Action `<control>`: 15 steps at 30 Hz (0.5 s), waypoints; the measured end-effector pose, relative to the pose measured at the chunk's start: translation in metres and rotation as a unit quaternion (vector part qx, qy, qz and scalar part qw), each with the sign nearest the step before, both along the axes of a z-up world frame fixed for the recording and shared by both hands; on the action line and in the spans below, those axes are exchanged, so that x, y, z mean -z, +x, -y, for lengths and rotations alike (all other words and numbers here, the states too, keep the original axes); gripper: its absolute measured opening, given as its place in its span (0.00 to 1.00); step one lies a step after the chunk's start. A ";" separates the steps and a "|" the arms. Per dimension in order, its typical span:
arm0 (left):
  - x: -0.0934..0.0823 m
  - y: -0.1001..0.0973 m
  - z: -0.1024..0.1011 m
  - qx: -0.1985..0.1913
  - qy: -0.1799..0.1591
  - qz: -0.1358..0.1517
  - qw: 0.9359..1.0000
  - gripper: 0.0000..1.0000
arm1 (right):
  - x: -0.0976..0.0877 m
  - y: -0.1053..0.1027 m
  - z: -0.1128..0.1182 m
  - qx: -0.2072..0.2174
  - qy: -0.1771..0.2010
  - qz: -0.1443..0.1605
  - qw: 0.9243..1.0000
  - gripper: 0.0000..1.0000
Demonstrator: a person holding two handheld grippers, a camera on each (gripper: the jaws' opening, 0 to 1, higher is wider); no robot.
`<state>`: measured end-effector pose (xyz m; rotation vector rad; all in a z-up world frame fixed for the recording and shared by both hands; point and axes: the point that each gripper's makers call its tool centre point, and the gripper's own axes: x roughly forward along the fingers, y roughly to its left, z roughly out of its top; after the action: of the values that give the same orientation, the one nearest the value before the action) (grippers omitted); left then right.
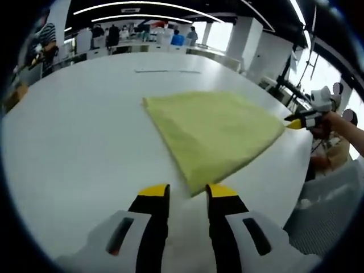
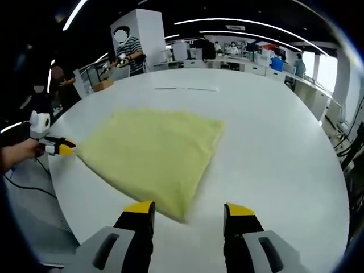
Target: Fold the garment on the visible template until the final outline fits inside the template.
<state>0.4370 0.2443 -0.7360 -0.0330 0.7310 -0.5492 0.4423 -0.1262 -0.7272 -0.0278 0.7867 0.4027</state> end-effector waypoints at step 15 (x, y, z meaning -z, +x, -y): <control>-0.039 -0.004 0.002 -0.012 -0.006 0.060 0.998 0.76 | -0.051 -0.007 -0.041 -0.080 0.006 0.063 0.995 0.93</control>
<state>0.4330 0.2423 -0.6968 -0.0192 0.6093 -0.5277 0.4355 -0.0856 -0.6758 -0.1050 0.6593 0.5518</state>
